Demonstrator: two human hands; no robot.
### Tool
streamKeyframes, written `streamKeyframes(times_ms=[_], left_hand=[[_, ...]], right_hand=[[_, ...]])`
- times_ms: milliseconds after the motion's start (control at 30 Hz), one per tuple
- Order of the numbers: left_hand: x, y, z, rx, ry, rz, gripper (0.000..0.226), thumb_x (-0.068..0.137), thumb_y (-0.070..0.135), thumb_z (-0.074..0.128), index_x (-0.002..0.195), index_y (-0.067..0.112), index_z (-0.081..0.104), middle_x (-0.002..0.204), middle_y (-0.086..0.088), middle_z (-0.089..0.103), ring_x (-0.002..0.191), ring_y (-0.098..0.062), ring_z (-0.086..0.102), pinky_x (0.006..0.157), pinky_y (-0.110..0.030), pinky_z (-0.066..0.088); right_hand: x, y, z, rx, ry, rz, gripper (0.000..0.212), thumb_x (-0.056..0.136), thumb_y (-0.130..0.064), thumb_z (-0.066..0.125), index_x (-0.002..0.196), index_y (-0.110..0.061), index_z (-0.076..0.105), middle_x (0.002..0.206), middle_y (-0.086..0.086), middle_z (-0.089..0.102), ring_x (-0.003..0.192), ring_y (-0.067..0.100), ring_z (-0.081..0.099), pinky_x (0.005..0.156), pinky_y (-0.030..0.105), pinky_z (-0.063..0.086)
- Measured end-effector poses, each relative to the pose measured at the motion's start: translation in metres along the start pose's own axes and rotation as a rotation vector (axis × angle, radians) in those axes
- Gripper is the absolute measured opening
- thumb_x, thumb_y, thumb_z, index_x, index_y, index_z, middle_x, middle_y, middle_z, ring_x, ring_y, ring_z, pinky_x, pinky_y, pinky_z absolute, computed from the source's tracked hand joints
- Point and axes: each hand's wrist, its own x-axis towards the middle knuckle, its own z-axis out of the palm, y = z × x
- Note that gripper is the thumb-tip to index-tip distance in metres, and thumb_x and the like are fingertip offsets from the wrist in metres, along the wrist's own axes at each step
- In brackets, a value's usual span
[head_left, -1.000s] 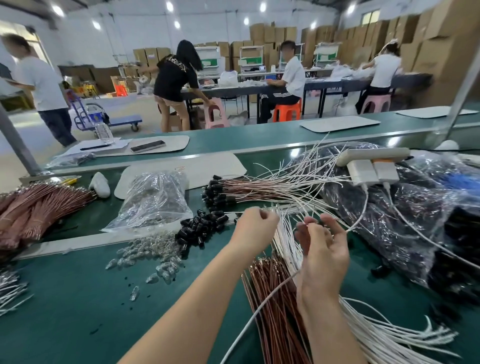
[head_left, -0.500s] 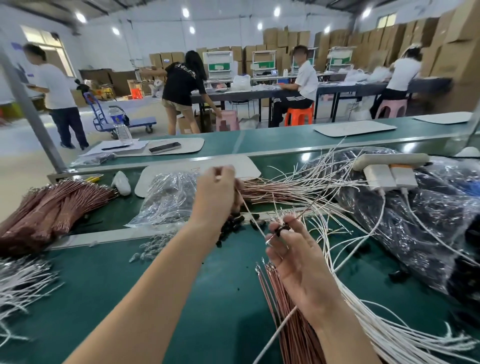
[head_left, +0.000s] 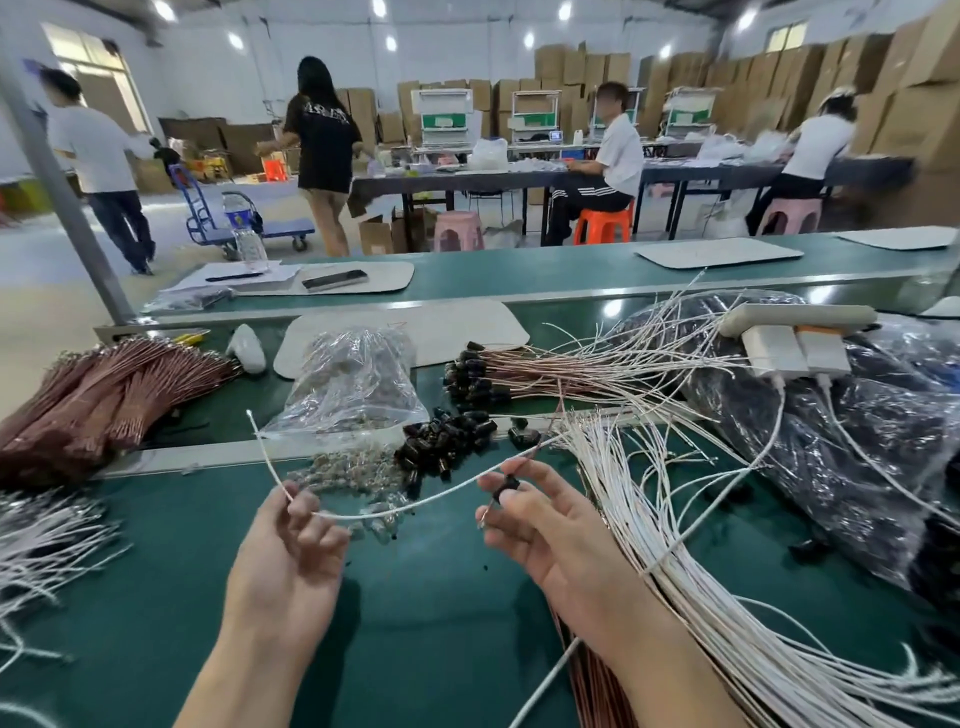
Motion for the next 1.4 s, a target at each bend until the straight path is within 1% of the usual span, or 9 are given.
streamKeyframes(times_ms=[167,267,367,533,633,767,933,1100,1400], left_hand=[[0.004,0.008,-0.006,0.085,0.073,0.056,0.024,0.106,0.025,0.045,0.082,0.024,0.048,0.059,0.010,0.036,0.040,-0.004,0.026,0.039,-0.016,0.030],[0.000,0.011,-0.009,0.086,0.074,0.072,0.020,0.104,0.028,0.048,0.085,0.024,0.053,0.066,0.010,0.049,0.039,-0.004,0.028,0.039,-0.015,0.032],[-0.006,-0.003,0.000,0.215,0.006,0.058,0.022,0.102,0.036,0.054,0.093,0.019,0.064,0.077,0.005,0.068,0.045,-0.004,0.041,0.045,-0.017,0.044],[-0.023,-0.049,0.017,0.543,-0.209,-0.028,0.028,0.085,0.034,0.070,0.103,0.013,0.068,0.087,-0.003,0.074,0.067,-0.014,0.067,0.055,-0.026,0.056],[-0.033,-0.057,0.015,0.628,-0.328,0.031,0.031,0.069,0.041,0.078,0.092,0.020,0.075,0.092,-0.008,0.076,0.079,-0.017,0.071,0.065,-0.026,0.059],[-0.027,-0.054,0.016,0.527,-0.248,0.102,0.028,0.065,0.034,0.080,0.089,0.020,0.080,0.085,-0.008,0.075,0.078,-0.014,0.071,0.064,-0.023,0.058],[-0.021,-0.046,0.013,0.391,-0.127,0.146,0.025,0.076,0.024,0.071,0.098,0.013,0.071,0.086,-0.004,0.076,0.068,-0.011,0.070,0.055,-0.022,0.056],[-0.019,-0.042,0.010,0.423,-0.121,0.168,0.026,0.081,0.028,0.068,0.101,0.010,0.069,0.089,-0.004,0.076,0.070,-0.011,0.070,0.057,-0.023,0.057],[-0.019,-0.044,0.008,0.520,-0.159,0.205,0.027,0.082,0.030,0.068,0.101,0.010,0.068,0.088,-0.003,0.076,0.067,-0.009,0.067,0.057,-0.021,0.056]], right_hand=[[0.002,0.001,-0.003,0.008,0.087,-0.050,0.030,0.080,-0.007,0.068,0.110,-0.008,0.064,0.116,0.013,0.072,0.086,0.023,0.072,0.067,0.027,0.060],[0.003,0.003,-0.005,0.012,0.118,-0.059,0.025,0.085,-0.005,0.066,0.110,-0.009,0.065,0.117,0.013,0.073,0.086,0.022,0.073,0.065,0.027,0.059],[0.005,0.007,-0.004,-0.006,0.139,-0.046,0.020,0.090,0.000,0.063,0.105,-0.012,0.067,0.114,0.012,0.074,0.085,0.021,0.073,0.064,0.026,0.059],[0.008,0.013,0.001,-0.054,0.136,-0.029,0.021,0.091,0.003,0.061,0.101,-0.014,0.068,0.108,0.011,0.076,0.082,0.020,0.074,0.061,0.026,0.058],[0.009,0.015,0.001,-0.069,0.125,-0.021,0.020,0.092,0.003,0.060,0.102,-0.014,0.066,0.106,0.010,0.076,0.082,0.019,0.074,0.062,0.025,0.058],[0.010,0.011,-0.002,0.026,0.135,-0.038,0.028,0.078,-0.006,0.068,0.105,-0.011,0.064,0.102,0.015,0.075,0.082,0.021,0.074,0.066,0.026,0.060],[0.010,0.006,-0.007,0.125,0.199,-0.088,0.030,0.078,-0.009,0.069,0.107,-0.013,0.063,0.096,0.013,0.075,0.081,0.021,0.075,0.065,0.026,0.060],[0.010,0.004,-0.005,0.161,0.218,-0.123,0.019,0.081,-0.013,0.068,0.100,-0.013,0.064,0.087,0.010,0.074,0.082,0.022,0.075,0.069,0.027,0.062],[0.012,0.006,-0.008,0.135,0.260,-0.157,0.023,0.077,-0.022,0.071,0.097,-0.013,0.064,0.084,0.011,0.074,0.079,0.021,0.075,0.065,0.026,0.061]])
